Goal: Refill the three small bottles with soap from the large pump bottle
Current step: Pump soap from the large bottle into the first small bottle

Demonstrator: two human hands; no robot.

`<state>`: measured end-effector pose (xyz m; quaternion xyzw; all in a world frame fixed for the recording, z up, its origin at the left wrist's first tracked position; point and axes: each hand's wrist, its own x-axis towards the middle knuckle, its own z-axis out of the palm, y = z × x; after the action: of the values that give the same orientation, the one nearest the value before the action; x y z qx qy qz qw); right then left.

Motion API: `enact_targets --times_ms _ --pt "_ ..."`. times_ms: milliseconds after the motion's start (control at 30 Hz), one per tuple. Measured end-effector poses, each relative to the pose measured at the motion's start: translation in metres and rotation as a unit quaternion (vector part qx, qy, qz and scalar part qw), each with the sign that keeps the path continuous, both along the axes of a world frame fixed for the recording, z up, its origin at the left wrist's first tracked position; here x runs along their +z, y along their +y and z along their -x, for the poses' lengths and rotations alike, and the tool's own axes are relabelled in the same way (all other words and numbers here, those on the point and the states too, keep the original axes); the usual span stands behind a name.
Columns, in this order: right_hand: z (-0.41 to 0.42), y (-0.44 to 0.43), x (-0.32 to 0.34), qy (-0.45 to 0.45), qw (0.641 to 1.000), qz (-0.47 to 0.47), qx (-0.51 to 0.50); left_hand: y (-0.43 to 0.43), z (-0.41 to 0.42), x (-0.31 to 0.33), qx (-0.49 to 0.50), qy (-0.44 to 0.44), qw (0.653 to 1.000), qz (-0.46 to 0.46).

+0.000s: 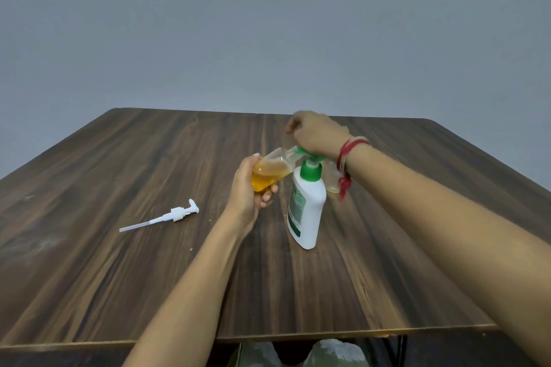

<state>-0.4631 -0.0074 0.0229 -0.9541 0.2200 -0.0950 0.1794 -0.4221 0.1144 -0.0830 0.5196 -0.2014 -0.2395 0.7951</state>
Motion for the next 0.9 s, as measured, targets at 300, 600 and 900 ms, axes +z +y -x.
enact_targets --times_ms 300,600,900 --pt "-0.0017 -0.0001 -0.0029 0.009 0.999 -0.039 0.026 0.0012 -0.0017 0.001 0.015 -0.005 1.0 -0.008" --pt "0.0006 -0.0003 -0.0026 0.013 0.999 -0.046 0.025 -0.0015 0.0001 -0.0011 0.024 -0.008 1.0 -0.006" --pt "-0.0011 -0.0012 0.0008 -0.009 1.0 -0.015 0.014 -0.0005 0.0022 0.0008 0.021 -0.02 1.0 0.003"
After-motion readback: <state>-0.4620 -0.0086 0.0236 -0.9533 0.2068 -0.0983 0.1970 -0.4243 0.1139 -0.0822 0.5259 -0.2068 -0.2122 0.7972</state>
